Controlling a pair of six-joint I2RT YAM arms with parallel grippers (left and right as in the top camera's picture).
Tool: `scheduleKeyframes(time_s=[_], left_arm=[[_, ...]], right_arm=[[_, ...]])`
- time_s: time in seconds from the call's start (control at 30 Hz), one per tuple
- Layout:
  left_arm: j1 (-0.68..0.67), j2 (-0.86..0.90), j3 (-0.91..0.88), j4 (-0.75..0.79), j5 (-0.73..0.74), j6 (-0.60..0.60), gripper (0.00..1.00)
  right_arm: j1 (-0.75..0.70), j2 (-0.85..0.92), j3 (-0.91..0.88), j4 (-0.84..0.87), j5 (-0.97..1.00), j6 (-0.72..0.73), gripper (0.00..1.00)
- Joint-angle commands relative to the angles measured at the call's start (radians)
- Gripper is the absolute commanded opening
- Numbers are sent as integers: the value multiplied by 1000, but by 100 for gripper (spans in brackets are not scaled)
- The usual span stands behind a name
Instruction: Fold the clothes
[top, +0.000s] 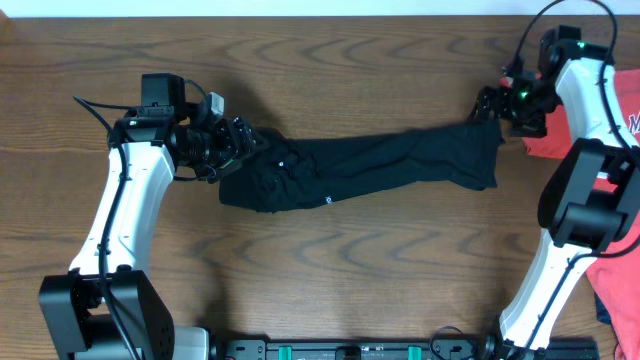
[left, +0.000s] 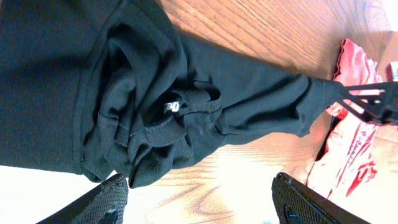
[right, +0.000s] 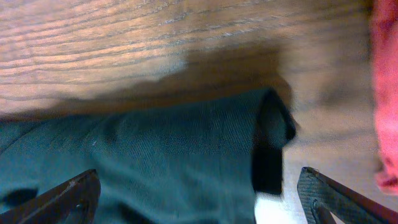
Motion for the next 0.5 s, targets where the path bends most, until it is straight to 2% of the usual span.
scheduleKeyframes(time_s=[0.0,0.27,0.47], left_arm=[[3,5,0,-14,18,14,76],[3,5,0,-36,18,14,76],[3,5,0,-37,18,14,76]], right_arm=[[-4,54,-18,18,-43,-34,99],[-4,188,-18,62,-100,-29,99],[-3,222,-18,89,-169,-29,99]])
